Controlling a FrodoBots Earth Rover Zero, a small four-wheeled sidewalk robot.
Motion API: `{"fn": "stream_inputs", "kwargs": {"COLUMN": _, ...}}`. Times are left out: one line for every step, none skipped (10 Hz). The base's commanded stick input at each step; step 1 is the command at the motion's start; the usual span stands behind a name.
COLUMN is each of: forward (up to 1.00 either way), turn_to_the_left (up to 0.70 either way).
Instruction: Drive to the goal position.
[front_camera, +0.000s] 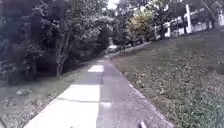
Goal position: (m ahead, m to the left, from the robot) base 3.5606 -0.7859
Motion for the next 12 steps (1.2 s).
{"fn": "stream_inputs", "kwargs": {"forward": 0.7, "turn_to_the_left": 0.0}}
{"fn": "stream_inputs", "kwargs": {"forward": 0.7, "turn_to_the_left": 0.0}}
{"fn": "stream_inputs", "kwargs": {"forward": 0.7, "turn_to_the_left": 0.14}}
{"fn": "stream_inputs", "kwargs": {"forward": 0.7, "turn_to_the_left": 0.35}}
{"fn": "stream_inputs", "kwargs": {"forward": 0.7, "turn_to_the_left": 0.35}}
{"fn": "stream_inputs", "kwargs": {"forward": 0.7, "turn_to_the_left": 0.0}}
{"fn": "stream_inputs", "kwargs": {"forward": 0.7, "turn_to_the_left": 0.0}}
{"fn": "stream_inputs", "kwargs": {"forward": 0.7, "turn_to_the_left": 0.0}}
{"fn": "stream_inputs", "kwargs": {"forward": 0.7, "turn_to_the_left": 0.0}}
{"fn": "stream_inputs", "kwargs": {"forward": 0.7, "turn_to_the_left": 0.0}}
{"fn": "stream_inputs", "kwargs": {"forward": 0.7, "turn_to_the_left": 0.0}}
{"fn": "stream_inputs", "kwargs": {"forward": 0.77, "turn_to_the_left": 0.0}}
